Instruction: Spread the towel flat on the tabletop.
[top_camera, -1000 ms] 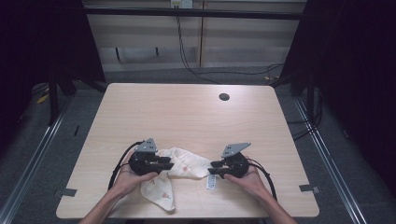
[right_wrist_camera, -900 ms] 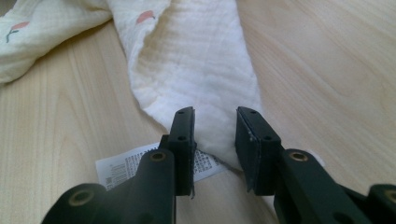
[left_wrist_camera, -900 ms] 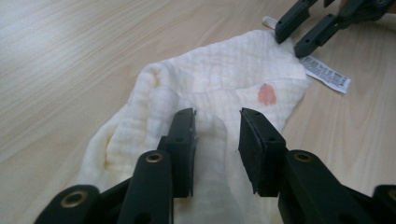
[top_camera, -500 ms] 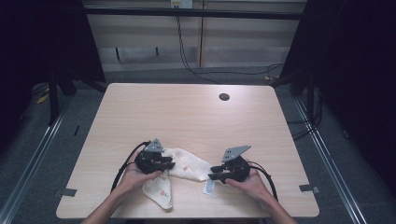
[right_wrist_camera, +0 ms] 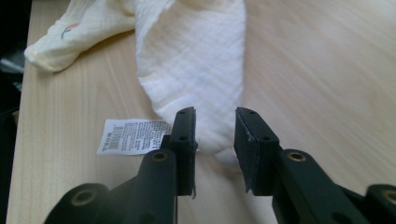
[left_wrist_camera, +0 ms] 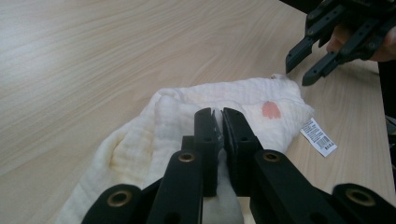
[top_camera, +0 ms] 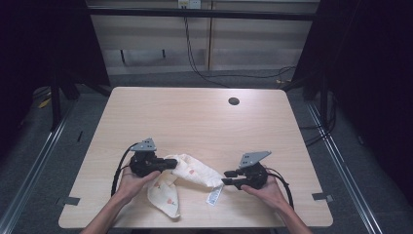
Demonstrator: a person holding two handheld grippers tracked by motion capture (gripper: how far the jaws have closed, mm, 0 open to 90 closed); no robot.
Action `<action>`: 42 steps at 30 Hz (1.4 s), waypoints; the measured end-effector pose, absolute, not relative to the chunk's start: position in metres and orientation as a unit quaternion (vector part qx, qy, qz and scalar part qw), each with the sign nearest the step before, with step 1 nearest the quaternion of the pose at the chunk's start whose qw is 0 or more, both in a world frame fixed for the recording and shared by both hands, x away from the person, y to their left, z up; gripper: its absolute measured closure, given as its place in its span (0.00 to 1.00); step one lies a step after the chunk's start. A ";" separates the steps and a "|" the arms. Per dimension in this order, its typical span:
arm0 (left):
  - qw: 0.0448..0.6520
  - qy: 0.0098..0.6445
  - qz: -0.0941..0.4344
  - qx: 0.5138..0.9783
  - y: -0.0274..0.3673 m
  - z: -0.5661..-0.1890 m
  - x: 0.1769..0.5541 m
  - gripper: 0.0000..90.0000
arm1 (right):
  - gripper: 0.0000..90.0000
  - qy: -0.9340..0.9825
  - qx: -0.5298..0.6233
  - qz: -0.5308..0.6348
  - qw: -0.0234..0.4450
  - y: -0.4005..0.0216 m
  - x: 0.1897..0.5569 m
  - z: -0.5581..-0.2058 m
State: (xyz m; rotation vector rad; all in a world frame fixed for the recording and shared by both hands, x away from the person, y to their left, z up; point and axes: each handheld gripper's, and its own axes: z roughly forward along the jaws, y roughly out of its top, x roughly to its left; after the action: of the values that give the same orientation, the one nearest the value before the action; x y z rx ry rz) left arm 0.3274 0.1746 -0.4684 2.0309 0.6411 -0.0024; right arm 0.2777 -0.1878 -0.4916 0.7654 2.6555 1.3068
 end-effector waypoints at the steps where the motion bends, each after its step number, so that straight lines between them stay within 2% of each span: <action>1: 0.487 0.263 -0.004 0.833 0.175 -0.468 0.328 0.94 | 0.72 0.871 0.247 0.422 0.045 -0.184 0.277 -0.493; 9: 0.489 0.265 -0.017 0.831 0.176 -0.471 0.329 0.93 | 0.61 0.889 0.219 0.399 0.039 -0.172 0.275 -0.503; 11: 0.490 0.266 -0.020 0.830 0.176 -0.471 0.329 0.92 | 0.65 0.890 0.219 0.398 0.048 -0.170 0.274 -0.503; 14: 0.496 0.267 -0.020 0.826 0.177 -0.469 0.328 0.93 | 0.76 0.888 0.222 0.398 0.060 -0.168 0.273 -0.504; 15: 0.496 0.267 -0.020 0.826 0.177 -0.469 0.328 0.93 | 0.76 0.888 0.222 0.398 0.060 -0.168 0.273 -0.504; 16: 0.502 0.268 -0.028 0.822 0.178 -0.468 0.329 0.93 | 0.85 0.886 0.228 0.400 0.058 -0.168 0.275 -0.504; 19: 0.509 0.270 -0.033 0.817 0.180 -0.467 0.329 0.94 | 0.92 0.880 0.241 0.409 0.032 -0.171 0.278 -0.503; 25: 0.526 0.271 -0.028 0.806 0.189 -0.457 0.326 0.94 | 0.92 0.862 0.259 0.434 0.030 -0.182 0.281 -0.492; 31: 0.551 0.273 -0.016 0.788 0.207 -0.442 0.324 0.95 | 0.93 0.843 0.287 0.453 0.048 -0.204 0.282 -0.476; 35: 0.554 0.271 -0.006 0.787 0.211 -0.438 0.321 0.96 | 0.93 0.831 0.294 0.471 0.040 -0.211 0.282 -0.469; 42: 0.556 0.270 0.016 0.786 0.217 -0.428 0.321 0.96 | 0.93 0.816 0.294 0.496 0.047 -0.217 0.285 -0.439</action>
State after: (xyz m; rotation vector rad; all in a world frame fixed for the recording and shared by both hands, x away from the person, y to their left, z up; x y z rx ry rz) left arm 0.3213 0.2171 -0.4277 1.8568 0.6367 0.0366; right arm 0.2854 -0.2173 -0.4393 0.8961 2.4891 1.5121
